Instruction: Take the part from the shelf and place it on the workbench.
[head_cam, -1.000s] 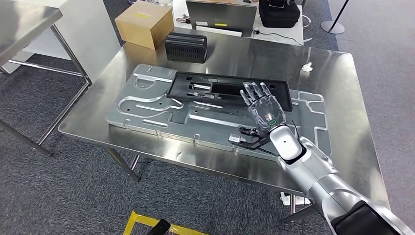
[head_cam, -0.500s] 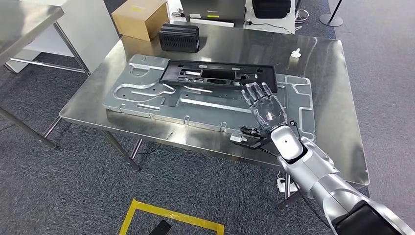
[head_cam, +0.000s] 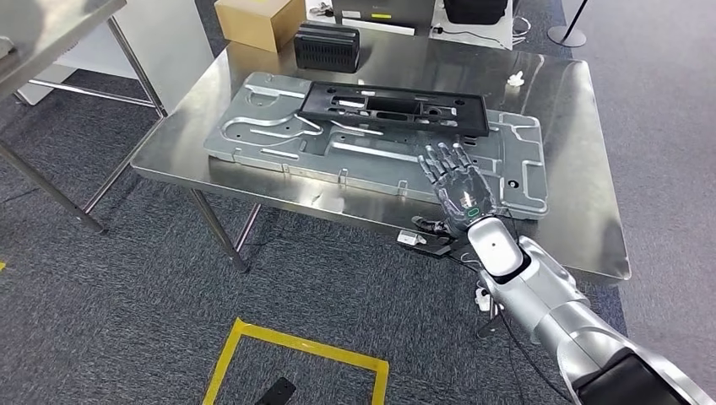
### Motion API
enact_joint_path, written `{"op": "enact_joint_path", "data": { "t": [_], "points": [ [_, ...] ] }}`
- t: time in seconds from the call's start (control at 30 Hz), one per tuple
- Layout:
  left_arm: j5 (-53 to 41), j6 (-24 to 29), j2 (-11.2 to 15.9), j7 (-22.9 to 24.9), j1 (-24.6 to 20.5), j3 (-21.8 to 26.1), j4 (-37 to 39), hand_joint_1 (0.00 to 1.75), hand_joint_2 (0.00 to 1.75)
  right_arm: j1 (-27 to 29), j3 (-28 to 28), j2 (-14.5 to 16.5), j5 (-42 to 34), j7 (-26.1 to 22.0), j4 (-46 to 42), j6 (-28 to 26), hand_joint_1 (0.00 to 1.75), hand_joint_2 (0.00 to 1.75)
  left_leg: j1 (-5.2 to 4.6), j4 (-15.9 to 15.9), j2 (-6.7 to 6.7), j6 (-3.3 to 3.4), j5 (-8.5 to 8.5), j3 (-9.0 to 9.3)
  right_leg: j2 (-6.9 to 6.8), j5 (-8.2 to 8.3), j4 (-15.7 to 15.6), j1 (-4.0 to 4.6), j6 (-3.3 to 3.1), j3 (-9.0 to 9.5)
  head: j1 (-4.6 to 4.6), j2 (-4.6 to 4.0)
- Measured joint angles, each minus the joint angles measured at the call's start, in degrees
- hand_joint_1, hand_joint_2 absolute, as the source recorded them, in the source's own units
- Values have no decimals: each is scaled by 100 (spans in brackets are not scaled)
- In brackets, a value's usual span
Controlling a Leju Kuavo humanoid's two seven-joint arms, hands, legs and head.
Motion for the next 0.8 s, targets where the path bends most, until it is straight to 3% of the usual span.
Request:
{"op": "enact_joint_path", "data": {
  "t": [0.07,0.13,0.2,0.23,0.3,0.37,0.4,0.43,0.47,0.53,0.6,0.63,0.7,0.73,0.77,0.8],
  "points": [
    [-1,2,-3,0,1,0,0,0,0,-9,-9,3,0,0,-4,-4,0,0,-13,81,-2,-52,75,-143,4,-34,-817,12,-40,605,-4,0],
    [-3,7,-4,-1,1,1,0,0,0,-11,-19,9,0,0,-8,-7,0,0,-28,109,-2,-118,159,-203,10,-211,-1327,42,-98,913,-7,0],
    [-3,12,-3,-2,10,2,1,0,0,3,-22,13,-1,-1,-8,-5,0,0,-24,104,-10,-185,234,-235,-2,-157,-1392,40,-174,882,-5,0],
    [-3,14,-3,-2,18,3,1,0,0,9,-22,15,-2,-1,-6,-4,0,0,-18,147,-20,-215,171,-277,-14,-94,-1400,30,-225,836,-5,0],
    [-3,17,-1,-1,35,4,2,0,0,16,-22,24,-4,-1,-2,-3,0,0,1,507,-37,-264,-271,-416,-31,50,-1420,7,-312,695,-10,0],
    [-3,20,0,0,38,4,2,0,0,21,-22,29,-8,0,-1,-3,0,0,9,1212,-40,-297,-833,-573,-29,196,-1406,17,-343,503,-14,0],
    [-3,21,1,0,36,4,2,0,0,28,-22,31,-9,0,-1,-3,0,0,11,1527,-40,-307,-944,-603,-28,267,-1395,22,-340,402,-15,0],
    [-3,22,1,1,34,4,2,0,0,36,-22,31,-9,0,0,-3,0,0,12,1716,-40,-311,-909,-569,-29,337,-1378,25,-333,297,-15,0],
    [-3,24,1,1,34,4,2,0,0,43,-22,31,-9,0,2,-3,0,0,12,1715,-40,-306,-755,-448,-30,401,-1359,25,-322,196,-15,0],
    [-3,26,2,2,31,4,2,0,0,49,-24,32,-11,0,4,-5,0,0,11,1210,-43,-270,-501,44,-32,524,-1316,26,-289,16,-16,0],
    [-4,32,3,2,14,5,2,0,0,43,-36,32,-19,2,2,-9,0,0,-12,415,-52,-220,-626,609,-32,639,-1294,35,-233,-91,-12,0],
    [-4,36,3,3,5,6,2,0,0,40,-42,32,-24,3,0,-13,0,0,-28,156,-57,-195,-719,749,-34,701,-1306,34,-200,-111,-11,0],
    [-6,42,3,15,5,7,2,0,0,48,-50,29,-35,3,1,-27,0,0,-39,-8,-52,-122,-695,760,-33,821,-1364,34,-130,-132,-8,0],
    [-7,46,3,24,10,7,2,0,0,58,-52,24,-43,2,4,-37,0,0,-32,-26,-40,-78,-621,710,-28,785,-1355,29,-98,-157,-9,0],
    [-9,49,3,32,16,7,2,0,0,68,-54,19,-49,3,8,-46,0,0,-22,-38,-26,-18,-543,655,-21,633,-1267,26,-70,-206,-4,0],
    [-12,52,3,36,20,7,2,0,0,76,-57,13,-53,13,14,-51,0,0,-10,-46,-11,30,-463,586,-15,372,-1068,22,-47,-278,2,0]
  ]
}}
